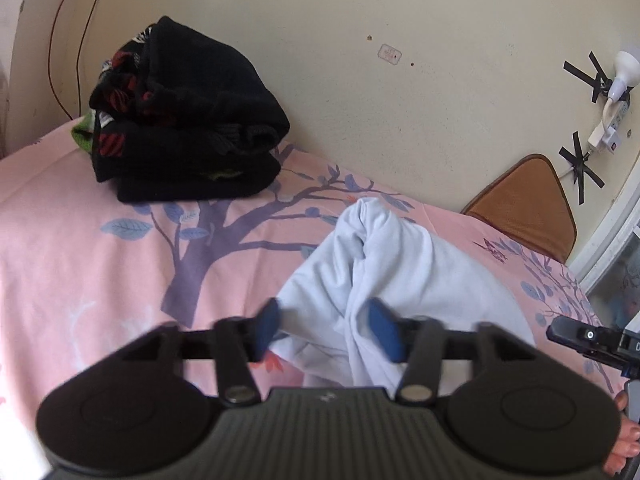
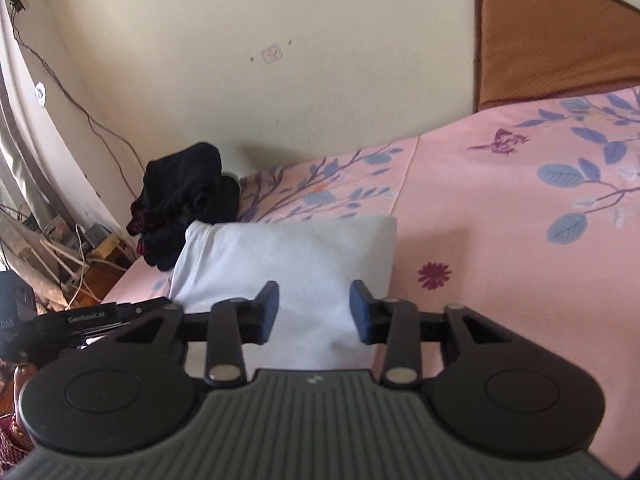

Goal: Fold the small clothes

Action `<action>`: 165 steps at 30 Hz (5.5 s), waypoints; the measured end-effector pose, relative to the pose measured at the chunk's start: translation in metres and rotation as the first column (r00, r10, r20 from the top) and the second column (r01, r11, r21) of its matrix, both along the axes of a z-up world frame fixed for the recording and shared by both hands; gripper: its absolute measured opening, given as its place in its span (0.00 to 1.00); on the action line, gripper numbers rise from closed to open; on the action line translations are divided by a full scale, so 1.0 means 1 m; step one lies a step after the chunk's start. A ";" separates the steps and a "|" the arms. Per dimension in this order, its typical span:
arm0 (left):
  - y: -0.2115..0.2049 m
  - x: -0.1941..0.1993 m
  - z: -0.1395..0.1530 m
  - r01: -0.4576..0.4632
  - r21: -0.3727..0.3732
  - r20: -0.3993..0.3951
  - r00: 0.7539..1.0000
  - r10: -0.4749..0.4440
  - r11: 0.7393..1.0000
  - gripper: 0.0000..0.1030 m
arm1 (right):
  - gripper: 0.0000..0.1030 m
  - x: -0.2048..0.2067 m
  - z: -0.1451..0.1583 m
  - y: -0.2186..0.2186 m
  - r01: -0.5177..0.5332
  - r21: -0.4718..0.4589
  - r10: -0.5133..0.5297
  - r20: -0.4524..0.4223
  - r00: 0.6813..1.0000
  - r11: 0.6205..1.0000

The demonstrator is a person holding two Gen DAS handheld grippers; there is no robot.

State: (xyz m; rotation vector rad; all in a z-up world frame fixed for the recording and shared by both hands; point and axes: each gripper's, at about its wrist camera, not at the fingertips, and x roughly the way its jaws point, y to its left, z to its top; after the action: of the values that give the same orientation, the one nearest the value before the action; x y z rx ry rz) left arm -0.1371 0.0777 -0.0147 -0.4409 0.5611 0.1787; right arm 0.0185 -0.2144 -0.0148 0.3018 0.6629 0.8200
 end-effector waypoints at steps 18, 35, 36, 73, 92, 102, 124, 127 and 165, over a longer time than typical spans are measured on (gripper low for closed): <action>-0.034 0.050 -0.009 0.075 -0.083 -0.103 0.991 -0.084 0.994 0.34 | 0.30 0.027 -0.017 0.053 -0.184 -0.023 0.183 -0.012 0.983 0.983; -0.261 0.352 0.030 0.380 0.186 -0.058 0.925 -0.376 0.906 0.46 | 0.37 0.202 0.039 -0.130 0.473 -0.203 -0.362 0.417 0.834 0.857; -0.269 0.366 0.015 0.370 0.209 -0.112 0.929 -0.354 0.905 0.45 | 0.42 0.218 0.027 -0.134 0.529 -0.249 -0.411 0.402 0.818 0.811; -0.205 0.104 -0.019 0.173 0.358 -0.078 0.985 -0.155 0.918 0.60 | 0.67 -0.026 -0.042 -0.132 0.673 -0.004 -0.669 0.098 0.737 0.740; -0.217 0.091 -0.014 0.180 0.448 -0.013 0.981 -0.195 0.876 1.00 | 0.83 -0.020 -0.046 -0.135 0.641 -0.001 -0.640 0.047 0.767 0.768; -0.213 0.092 -0.014 0.198 0.400 -0.012 0.977 -0.211 0.895 1.00 | 0.90 -0.018 -0.046 -0.133 0.626 -0.007 -0.626 0.041 0.779 0.779; -0.201 0.104 -0.020 0.184 0.361 -0.107 0.982 -0.155 0.914 1.00 | 0.90 -0.021 -0.045 -0.136 0.652 0.018 -0.652 0.041 0.757 0.758; -0.202 0.104 -0.019 0.178 0.381 -0.102 0.983 -0.150 0.907 1.00 | 0.90 -0.021 -0.045 -0.135 0.654 0.021 -0.654 0.043 0.755 0.756; -0.204 0.100 -0.017 0.176 0.441 -0.089 0.984 -0.152 0.880 1.00 | 0.90 -0.024 -0.045 -0.135 0.660 0.036 -0.661 0.041 0.749 0.751</action>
State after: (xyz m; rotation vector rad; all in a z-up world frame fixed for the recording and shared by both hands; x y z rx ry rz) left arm -0.0370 -0.1262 -0.0320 0.0626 0.5854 0.1507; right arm -0.0057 -0.3494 -0.0598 0.4965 0.4456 0.1425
